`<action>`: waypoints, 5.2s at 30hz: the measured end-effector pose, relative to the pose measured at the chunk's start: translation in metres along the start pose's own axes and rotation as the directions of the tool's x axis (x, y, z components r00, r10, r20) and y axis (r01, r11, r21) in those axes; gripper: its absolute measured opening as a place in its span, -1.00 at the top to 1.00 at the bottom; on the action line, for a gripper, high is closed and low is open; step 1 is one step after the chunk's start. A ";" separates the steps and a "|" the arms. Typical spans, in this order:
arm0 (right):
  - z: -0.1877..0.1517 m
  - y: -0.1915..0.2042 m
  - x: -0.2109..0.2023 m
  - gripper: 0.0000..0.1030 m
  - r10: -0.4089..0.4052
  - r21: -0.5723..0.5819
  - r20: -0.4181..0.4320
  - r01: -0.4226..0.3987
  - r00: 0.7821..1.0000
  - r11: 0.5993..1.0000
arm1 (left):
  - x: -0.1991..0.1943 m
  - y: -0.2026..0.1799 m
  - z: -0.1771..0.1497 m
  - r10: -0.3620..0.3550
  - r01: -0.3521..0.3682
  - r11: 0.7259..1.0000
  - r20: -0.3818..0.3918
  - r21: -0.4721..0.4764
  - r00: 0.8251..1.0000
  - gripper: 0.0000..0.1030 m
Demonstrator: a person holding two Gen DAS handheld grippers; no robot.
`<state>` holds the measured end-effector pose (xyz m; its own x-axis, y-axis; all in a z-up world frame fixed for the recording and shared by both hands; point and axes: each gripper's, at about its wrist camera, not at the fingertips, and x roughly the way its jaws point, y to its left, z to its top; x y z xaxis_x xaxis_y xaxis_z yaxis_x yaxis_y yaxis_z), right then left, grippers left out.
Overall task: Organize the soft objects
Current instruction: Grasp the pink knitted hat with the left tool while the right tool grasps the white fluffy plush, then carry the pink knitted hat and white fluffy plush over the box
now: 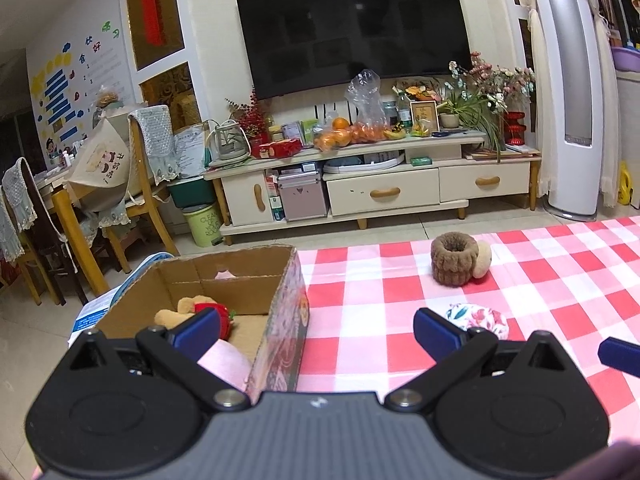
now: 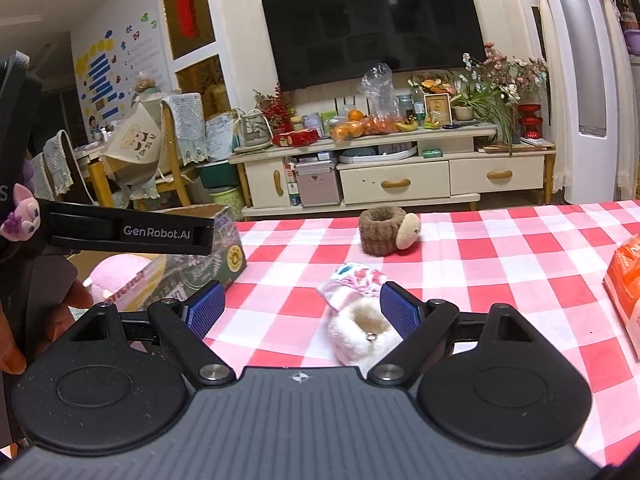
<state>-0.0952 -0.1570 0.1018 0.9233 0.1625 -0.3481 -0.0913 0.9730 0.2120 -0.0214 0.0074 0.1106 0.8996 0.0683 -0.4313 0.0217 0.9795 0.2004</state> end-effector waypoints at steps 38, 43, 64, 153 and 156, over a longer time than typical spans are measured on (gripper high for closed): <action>-0.033 -0.060 0.039 -1.00 0.020 0.067 -0.257 -0.003 0.966 0.998 | -0.012 -0.025 -0.050 -0.141 0.156 0.983 -0.148 0.099 0.979 -0.97; -0.040 -0.059 0.041 -1.00 0.029 0.040 -0.289 -0.018 0.957 0.999 | -0.022 -0.024 -0.064 -0.118 0.130 0.987 -0.120 0.094 0.986 -0.97; -0.043 -0.064 0.043 -0.56 0.064 0.068 -0.285 -0.046 0.956 0.997 | 0.009 -0.027 -0.086 -0.060 0.065 0.998 -0.187 0.021 0.980 -0.96; 0.059 0.113 0.082 -0.08 0.226 -0.143 -0.093 -0.237 0.970 0.961 | 0.028 0.168 -0.012 0.077 -0.111 0.933 -0.111 -0.341 0.991 -0.36; 0.060 0.120 0.090 -0.08 0.219 -0.169 -0.102 -0.234 0.970 0.957 | 0.032 0.169 -0.016 0.068 -0.107 0.935 -0.124 -0.338 0.990 -0.37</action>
<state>-0.0006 -0.0359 0.1511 0.8378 0.3877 -0.3843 -0.3665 0.9212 0.1305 0.0041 0.1780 0.1171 0.8381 0.1581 -0.5222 -0.2232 0.9727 -0.0638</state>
